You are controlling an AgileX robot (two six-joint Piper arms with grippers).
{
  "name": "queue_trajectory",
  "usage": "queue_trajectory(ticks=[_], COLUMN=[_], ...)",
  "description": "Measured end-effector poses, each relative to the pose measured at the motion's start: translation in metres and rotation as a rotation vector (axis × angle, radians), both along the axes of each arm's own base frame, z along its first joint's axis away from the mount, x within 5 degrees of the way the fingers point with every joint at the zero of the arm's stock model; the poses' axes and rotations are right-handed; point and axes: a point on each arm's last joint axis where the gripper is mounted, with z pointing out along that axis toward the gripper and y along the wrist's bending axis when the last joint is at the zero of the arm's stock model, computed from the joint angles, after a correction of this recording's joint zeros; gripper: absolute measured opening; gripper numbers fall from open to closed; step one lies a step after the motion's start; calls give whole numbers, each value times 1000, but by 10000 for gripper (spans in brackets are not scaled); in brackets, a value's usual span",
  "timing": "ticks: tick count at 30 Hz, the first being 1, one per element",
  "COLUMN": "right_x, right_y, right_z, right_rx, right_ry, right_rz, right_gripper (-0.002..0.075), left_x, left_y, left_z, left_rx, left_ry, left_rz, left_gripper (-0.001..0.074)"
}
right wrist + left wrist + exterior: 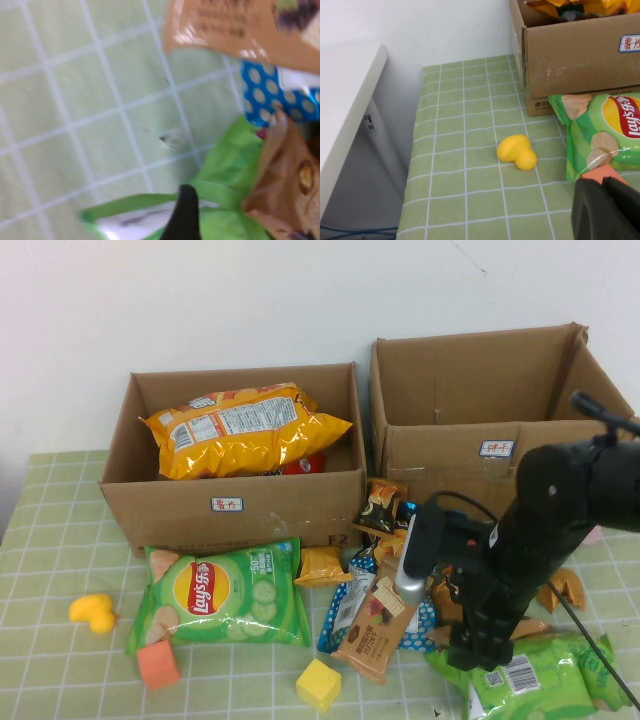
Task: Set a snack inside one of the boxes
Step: Pick up the biscuit
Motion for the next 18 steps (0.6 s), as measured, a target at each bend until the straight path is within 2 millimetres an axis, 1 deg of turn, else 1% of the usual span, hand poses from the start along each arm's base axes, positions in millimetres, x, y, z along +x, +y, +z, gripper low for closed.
queue_trajectory(ticks=[7, 9, 11, 12, 14, 15, 16, 17, 18], right_x=[14, 16, 17, 18, 20, 22, 25, 27, 29], right_y=[-3, -3, -2, -1, 1, 2, 3, 4, 5], right_z=[-31, -36, -37, -37, -33, -29, -24, -19, -13], right_rx=[-81, -84, -86, -87, -93, -98, -104, -108, -115], right_ry=[-50, -48, -42, -36, -20, -13, -7, 0, 12], right_rz=[-61, -90, -112, -115, -119, -118, -119, -123, -132], right_gripper=[606, 578, 504, 443, 302, 217, 151, 129, 131], left_x=[0, 0, 0, 0, 0, 0, 0, 0, 0], left_y=[0, 0, 0, 0, 0, 0, 0, 0, 0], left_z=[0, 0, 0, 0, 0, 0, 0, 0, 0], left_rx=[0, 0, 2, 2, 2, 2, 2, 2, 2], left_ry=[0, 0, 0, 0, 0, 0, 0, 0, 0], left_rz=[0, 0, -1, -1, -1, -1, -1, -1, -1], left_gripper=[-1, -1, -1, -1, -1, -1, -1, -1, -1])
